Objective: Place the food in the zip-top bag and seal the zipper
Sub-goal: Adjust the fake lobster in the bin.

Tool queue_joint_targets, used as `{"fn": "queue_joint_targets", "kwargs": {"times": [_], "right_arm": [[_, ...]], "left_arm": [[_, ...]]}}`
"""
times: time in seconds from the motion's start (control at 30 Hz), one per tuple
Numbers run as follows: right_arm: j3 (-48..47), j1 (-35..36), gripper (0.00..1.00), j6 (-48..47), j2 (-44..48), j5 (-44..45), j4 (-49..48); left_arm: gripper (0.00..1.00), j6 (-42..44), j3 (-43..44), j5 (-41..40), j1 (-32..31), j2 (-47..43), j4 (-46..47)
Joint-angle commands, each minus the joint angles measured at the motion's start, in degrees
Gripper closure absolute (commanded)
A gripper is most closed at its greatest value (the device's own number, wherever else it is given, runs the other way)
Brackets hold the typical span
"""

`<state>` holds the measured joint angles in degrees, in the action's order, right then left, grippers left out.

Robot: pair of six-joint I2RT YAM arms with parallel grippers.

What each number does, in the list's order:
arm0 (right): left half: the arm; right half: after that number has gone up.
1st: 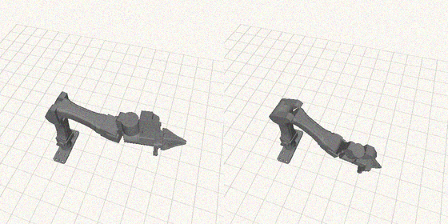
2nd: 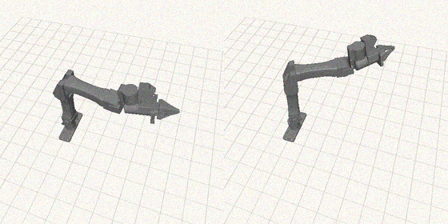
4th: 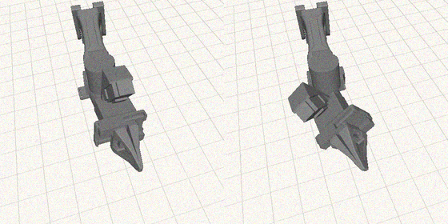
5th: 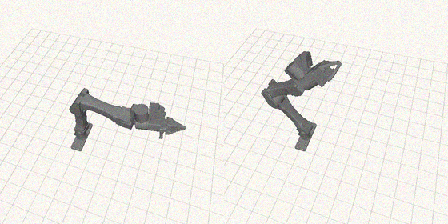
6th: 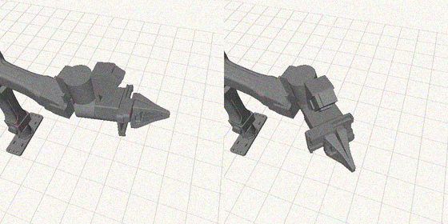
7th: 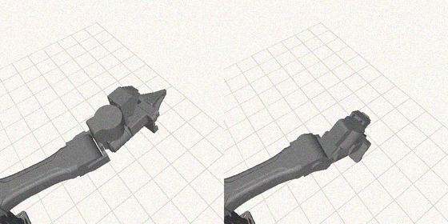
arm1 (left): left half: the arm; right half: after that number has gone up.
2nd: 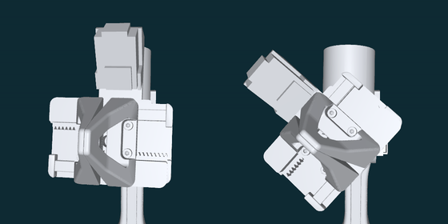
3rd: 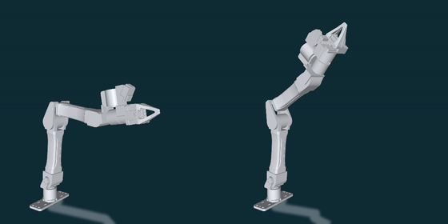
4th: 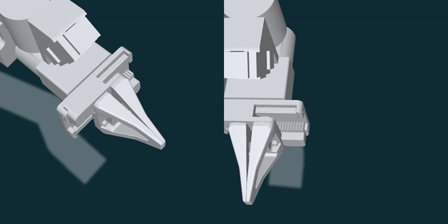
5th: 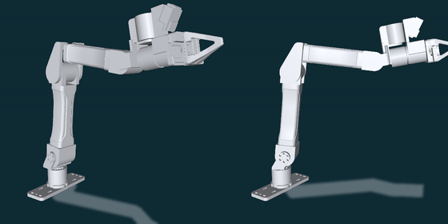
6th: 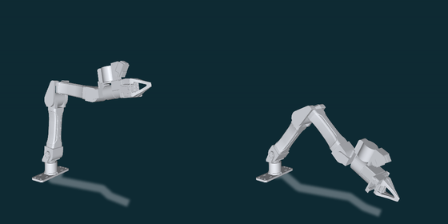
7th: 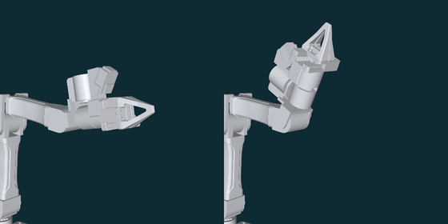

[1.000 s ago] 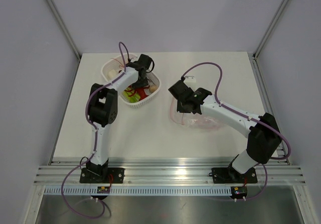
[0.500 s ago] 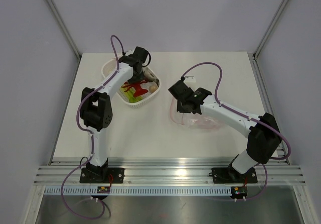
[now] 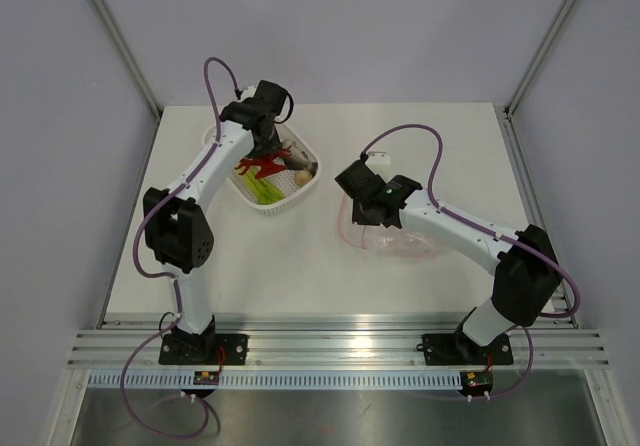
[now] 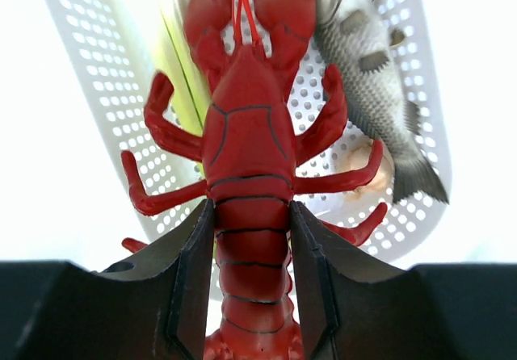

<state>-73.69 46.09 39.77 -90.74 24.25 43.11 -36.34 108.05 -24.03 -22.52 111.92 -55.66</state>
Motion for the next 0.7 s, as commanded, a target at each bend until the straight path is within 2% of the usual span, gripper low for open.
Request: {"fn": "queue_joint_targets", "kwargs": {"times": [0.0,0.23,0.43,0.53,0.67], "right_arm": [[-0.1,0.8,1.00,1.1,2.2,0.2,-0.7],[0.1,1.2,1.00,1.4,2.1,0.0,-1.0],[0.6,1.5,1.00,1.8,2.5,0.2,-0.6],[0.8,1.6,1.00,2.1,2.7,0.5,-0.4],[0.5,1.5,1.00,1.9,2.1,0.4,-0.4]], "left_arm": [[1.00,2.6,3.7,-1.5,0.0,-5.1,-0.8],[1.00,5.5,5.6,1.4,-0.1,-3.7,-0.1],[1.00,7.4,11.6,4.0,2.0,1.5,0.4],[1.00,7.5,11.0,4.3,2.5,1.0,1.1],[1.00,8.3,6.2,5.0,2.5,-1.7,5.4]]}}
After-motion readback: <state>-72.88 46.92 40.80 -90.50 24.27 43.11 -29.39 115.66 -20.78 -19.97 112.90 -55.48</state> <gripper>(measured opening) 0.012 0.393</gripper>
